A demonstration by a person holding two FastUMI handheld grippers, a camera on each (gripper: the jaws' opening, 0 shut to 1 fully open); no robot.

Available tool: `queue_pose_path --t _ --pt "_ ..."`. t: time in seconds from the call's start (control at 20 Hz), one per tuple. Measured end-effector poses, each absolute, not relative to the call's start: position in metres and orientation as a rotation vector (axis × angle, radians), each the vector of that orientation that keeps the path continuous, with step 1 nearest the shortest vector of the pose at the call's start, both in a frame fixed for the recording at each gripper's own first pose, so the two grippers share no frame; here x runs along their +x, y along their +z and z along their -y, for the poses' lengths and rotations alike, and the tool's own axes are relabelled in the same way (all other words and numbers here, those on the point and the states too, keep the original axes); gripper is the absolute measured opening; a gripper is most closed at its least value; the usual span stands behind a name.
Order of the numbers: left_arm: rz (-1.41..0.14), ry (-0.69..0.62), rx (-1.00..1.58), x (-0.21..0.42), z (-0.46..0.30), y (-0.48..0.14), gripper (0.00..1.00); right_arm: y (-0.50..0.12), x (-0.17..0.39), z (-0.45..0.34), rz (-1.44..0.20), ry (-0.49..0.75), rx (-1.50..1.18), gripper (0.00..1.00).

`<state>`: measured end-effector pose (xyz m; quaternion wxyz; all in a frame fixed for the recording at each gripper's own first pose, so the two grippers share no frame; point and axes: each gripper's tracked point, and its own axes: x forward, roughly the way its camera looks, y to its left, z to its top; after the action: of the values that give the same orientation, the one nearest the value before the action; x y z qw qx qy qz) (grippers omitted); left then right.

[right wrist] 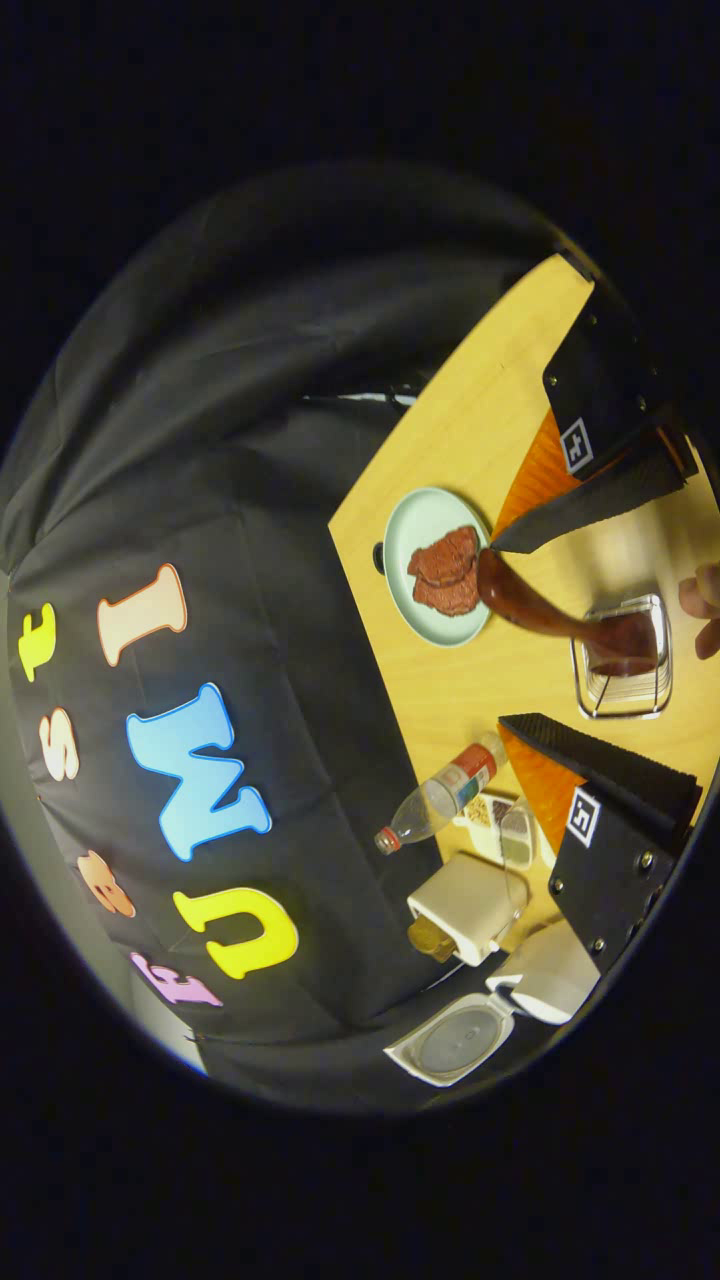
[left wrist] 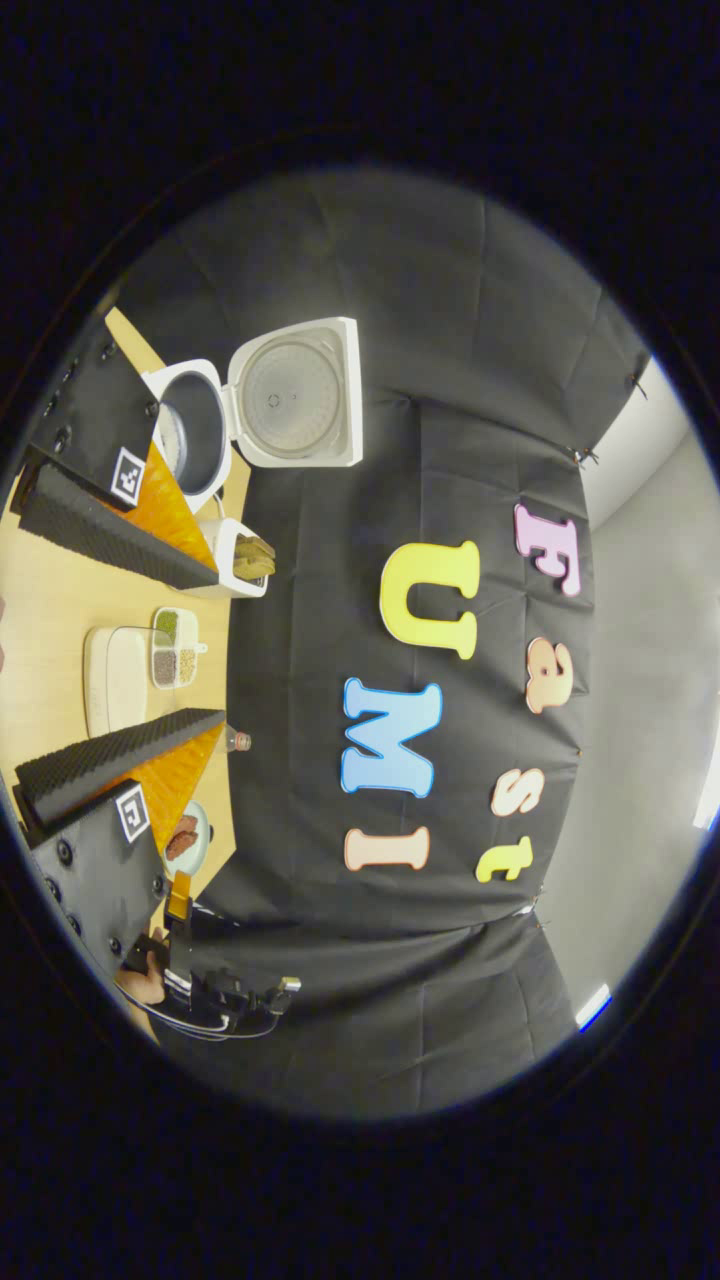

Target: Close the left gripper, press the button to open the rice cooker; take a wooden spoon from the chopstick holder with the right hand, scoop a spoonful of rice and pour it into the rice cooker, then put the wooden spoon back into the chopstick holder.

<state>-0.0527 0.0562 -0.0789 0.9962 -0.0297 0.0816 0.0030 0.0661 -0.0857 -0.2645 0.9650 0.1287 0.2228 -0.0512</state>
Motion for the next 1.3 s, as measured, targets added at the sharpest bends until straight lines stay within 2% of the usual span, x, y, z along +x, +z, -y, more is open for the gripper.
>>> queue_pose_path --t 0.05,0.1,0.4,0.45,0.5,0.7,0.75,0.8,0.95,1.0,1.05,1.1,1.15,1.3 --pt "-0.163 0.01 -0.08 -0.049 -0.059 -0.078 0.89 -0.255 0.057 0.089 -0.438 -0.103 0.228 0.98" --pt "-0.162 0.014 -0.099 -0.044 -0.061 -0.078 0.86 -0.241 0.05 0.092 -0.414 -0.1 0.192 0.98" --pt "-0.163 0.064 -0.11 -0.013 -0.105 -0.068 0.86 -0.153 0.02 0.073 -0.263 -0.024 0.091 0.98" --pt "-0.158 0.063 -0.11 -0.006 -0.111 -0.064 0.83 -0.14 0.017 0.068 -0.244 -0.014 0.089 0.98" --pt "-0.149 0.064 -0.113 0.0 -0.117 -0.057 0.86 -0.132 0.024 0.063 -0.227 -0.017 0.082 0.98" --pt "-0.122 0.073 -0.087 0.025 -0.15 -0.034 0.86 -0.089 0.021 0.043 -0.161 0.007 0.07 0.98" --pt "-0.112 0.074 -0.077 0.031 -0.158 -0.025 0.89 -0.083 0.021 0.038 -0.153 0.014 0.066 0.98" --pt "-0.102 0.075 -0.067 0.036 -0.166 -0.019 0.86 -0.076 0.022 0.034 -0.139 0.021 0.065 0.98" --pt "-0.081 0.101 -0.029 0.049 -0.199 0.004 0.86 -0.06 0.023 0.022 -0.111 0.032 0.072 0.98" --pt "-0.08 0.112 -0.018 0.055 -0.211 0.008 0.83 -0.057 0.023 0.018 -0.107 0.035 0.077 0.97" --pt "-0.076 0.131 -0.018 0.06 -0.225 0.012 0.86 -0.054 0.025 0.013 -0.104 0.037 0.079 0.97" --pt "-0.063 0.149 -0.03 0.066 -0.241 0.019 0.83 -0.053 0.026 0.01 -0.103 0.038 0.076 0.97" --pt "-0.053 0.162 -0.045 0.072 -0.253 0.027 0.86 -0.054 0.027 0.007 -0.106 0.04 0.072 0.97" --pt "-0.045 0.226 -0.041 0.092 -0.298 0.034 0.86 -0.052 0.018 0.0 -0.12 0.037 0.058 0.97"
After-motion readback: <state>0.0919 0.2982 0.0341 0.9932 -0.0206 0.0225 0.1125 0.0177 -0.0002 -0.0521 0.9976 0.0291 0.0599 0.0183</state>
